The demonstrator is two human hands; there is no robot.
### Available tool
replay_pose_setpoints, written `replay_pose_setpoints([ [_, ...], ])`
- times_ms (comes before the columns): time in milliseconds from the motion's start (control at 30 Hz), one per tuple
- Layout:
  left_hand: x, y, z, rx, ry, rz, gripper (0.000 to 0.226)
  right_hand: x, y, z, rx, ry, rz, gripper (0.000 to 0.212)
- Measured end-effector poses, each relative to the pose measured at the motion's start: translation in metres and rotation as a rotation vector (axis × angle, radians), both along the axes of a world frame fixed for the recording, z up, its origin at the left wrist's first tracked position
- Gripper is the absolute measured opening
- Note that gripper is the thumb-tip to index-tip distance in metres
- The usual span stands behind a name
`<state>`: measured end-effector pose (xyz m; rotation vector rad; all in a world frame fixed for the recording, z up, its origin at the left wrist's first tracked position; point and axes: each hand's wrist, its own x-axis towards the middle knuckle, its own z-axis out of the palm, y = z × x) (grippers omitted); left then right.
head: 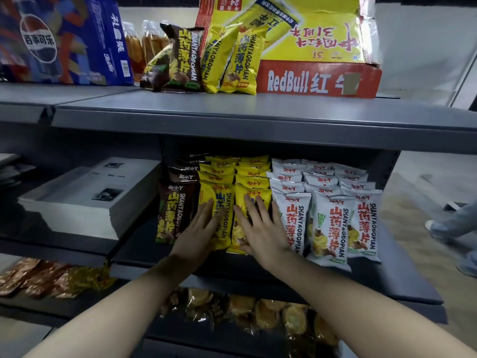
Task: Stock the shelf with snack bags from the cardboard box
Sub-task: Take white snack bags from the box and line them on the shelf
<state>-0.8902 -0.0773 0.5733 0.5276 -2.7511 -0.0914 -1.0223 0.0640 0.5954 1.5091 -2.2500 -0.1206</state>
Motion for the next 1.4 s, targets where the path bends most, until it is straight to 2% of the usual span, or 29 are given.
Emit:
replay_pose_setpoints([
  [133,-0.002,-0.007,0.001,0.004,0.035,-0.093,0.102,-0.006,0.002,-0.003,0.004,0.018,-0.046,0.1],
  [333,0.0,-0.006,0.003,-0.138,-0.067,-0.013,0.107,-0.008,0.005,0.0,0.035,0.013,-0.015,0.099],
  [400,0.007,-0.004,0.007,-0.245,0.007,-0.026,0.097,-0.008,0.01,0.002,0.04,0.001,0.035,0.093],
  [467,0.015,-0.006,0.009,-0.316,0.131,0.02,0.076,-0.006,0.017,0.005,-0.006,0.031,0.085,0.083],
  [533,0.024,-0.013,0.011,-0.259,0.178,0.183,0.078,-0.002,0.021,0.009,-0.083,0.047,0.098,0.074],
  [633,0.033,-0.034,0.008,0.051,0.267,0.441,0.079,0.004,0.014,0.011,-0.096,0.027,0.176,0.072],
  [733,0.029,-0.048,0.011,0.396,0.314,0.432,0.097,0.014,-0.003,0.014,-0.043,-0.008,0.238,0.077],
  [800,0.021,-0.05,0.011,0.532,0.394,0.366,0.102,0.021,-0.017,0.016,0.007,0.003,0.271,0.081],
  [933,0.01,-0.051,0.004,0.56,0.446,0.322,0.09,0.03,-0.049,0.016,0.099,0.066,0.347,0.073],
  [1033,0.008,-0.053,0.002,0.525,0.434,0.308,0.088,0.028,-0.066,0.016,0.174,0.086,0.3,0.069],
  [1200,0.007,-0.054,0.003,0.544,0.477,0.275,0.09,0.033,-0.079,0.005,0.114,0.054,0.119,0.074],
  [1400,0.011,-0.051,0.004,0.575,0.471,0.254,0.082,0.042,-0.093,-0.004,0.069,-0.032,0.057,0.077],
])
